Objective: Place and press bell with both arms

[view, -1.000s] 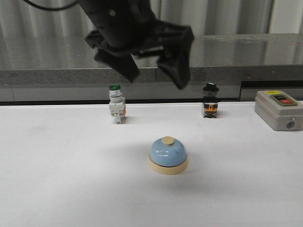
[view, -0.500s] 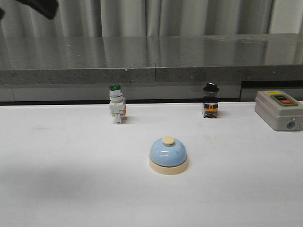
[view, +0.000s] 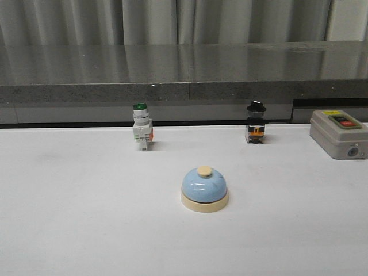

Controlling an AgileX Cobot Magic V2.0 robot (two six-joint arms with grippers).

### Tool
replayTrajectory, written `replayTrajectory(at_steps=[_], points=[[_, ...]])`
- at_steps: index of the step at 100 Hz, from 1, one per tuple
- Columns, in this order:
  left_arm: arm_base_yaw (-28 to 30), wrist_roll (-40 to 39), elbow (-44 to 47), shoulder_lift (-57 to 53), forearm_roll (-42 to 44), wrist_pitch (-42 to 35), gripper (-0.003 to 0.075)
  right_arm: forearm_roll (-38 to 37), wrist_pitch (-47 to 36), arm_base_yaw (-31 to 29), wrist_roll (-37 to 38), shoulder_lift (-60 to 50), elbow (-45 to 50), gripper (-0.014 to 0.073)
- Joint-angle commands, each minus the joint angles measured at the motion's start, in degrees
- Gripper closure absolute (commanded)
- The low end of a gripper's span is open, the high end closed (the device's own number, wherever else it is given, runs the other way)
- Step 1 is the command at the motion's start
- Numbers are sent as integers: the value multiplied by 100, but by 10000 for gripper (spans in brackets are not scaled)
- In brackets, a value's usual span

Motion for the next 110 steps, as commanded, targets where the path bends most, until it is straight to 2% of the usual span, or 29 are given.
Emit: replayTrajectory(at_steps=[1, 7, 28, 98, 110], points=[[14, -58, -4, -371, -83, -434, 233, 15, -461, -29, 0, -94, -85, 654], [14, -58, 46, -609, -83, -405, 327, 15, -461, -29, 0, -94, -85, 654], [14, -58, 67, -871, -72, -419, 735, 15, -461, -29, 0, -94, -85, 654], [14, -58, 67, -871, -59, -429, 739, 15, -461, -29, 0, -94, -85, 654], [14, -58, 120, -885, 446, -665, 739, 15, -461, -29, 0, -94, -85, 654]])
